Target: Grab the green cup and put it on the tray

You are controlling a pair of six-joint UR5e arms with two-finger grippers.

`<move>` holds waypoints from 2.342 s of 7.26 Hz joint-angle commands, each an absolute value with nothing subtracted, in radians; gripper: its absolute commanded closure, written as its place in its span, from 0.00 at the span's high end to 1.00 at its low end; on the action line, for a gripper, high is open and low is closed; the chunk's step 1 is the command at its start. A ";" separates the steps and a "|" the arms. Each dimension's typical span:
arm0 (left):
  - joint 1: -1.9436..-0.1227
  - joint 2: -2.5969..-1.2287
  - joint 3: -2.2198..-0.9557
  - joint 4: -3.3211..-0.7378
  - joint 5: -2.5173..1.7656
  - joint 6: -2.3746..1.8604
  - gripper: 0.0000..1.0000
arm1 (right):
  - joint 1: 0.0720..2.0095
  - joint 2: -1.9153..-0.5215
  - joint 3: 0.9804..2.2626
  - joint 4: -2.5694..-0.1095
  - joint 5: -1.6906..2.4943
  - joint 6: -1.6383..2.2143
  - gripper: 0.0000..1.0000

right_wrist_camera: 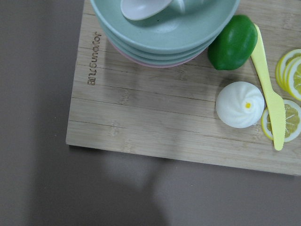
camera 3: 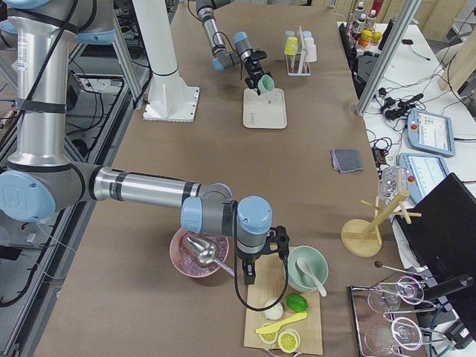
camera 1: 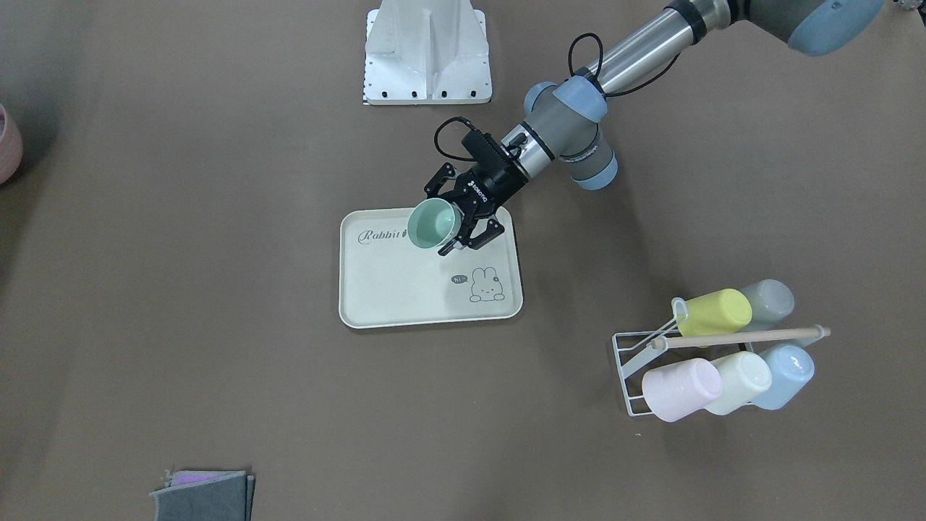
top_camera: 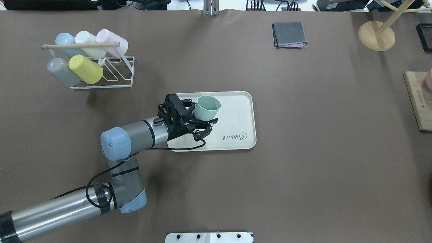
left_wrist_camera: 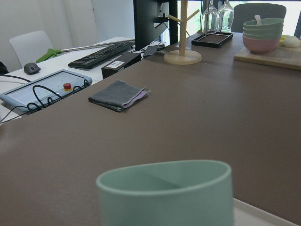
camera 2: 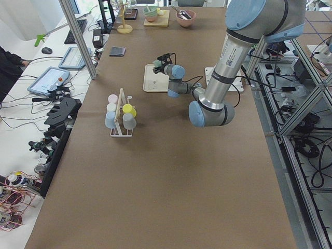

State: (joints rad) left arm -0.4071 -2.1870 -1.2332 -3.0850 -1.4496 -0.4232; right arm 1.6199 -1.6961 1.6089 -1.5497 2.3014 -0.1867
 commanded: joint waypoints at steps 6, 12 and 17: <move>-0.377 -2.281 -1.085 -3.088 -1.299 -0.422 0.22 | 1.623 -1.697 1.612 -1.545 2.301 -0.187 1.00; -0.377 -2.281 -1.091 -3.054 -1.296 -0.410 0.69 | 1.623 -1.695 1.612 -1.546 2.301 -0.187 1.00; -0.377 -2.281 -1.092 -3.054 -1.296 -0.410 0.74 | 1.623 -1.697 1.612 -1.546 2.301 -0.187 1.00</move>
State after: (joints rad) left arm -0.3773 -2.2810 -1.0921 -3.0542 -1.2962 -0.4096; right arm 1.6229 -1.6953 1.6122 -1.5462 2.3009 -0.1871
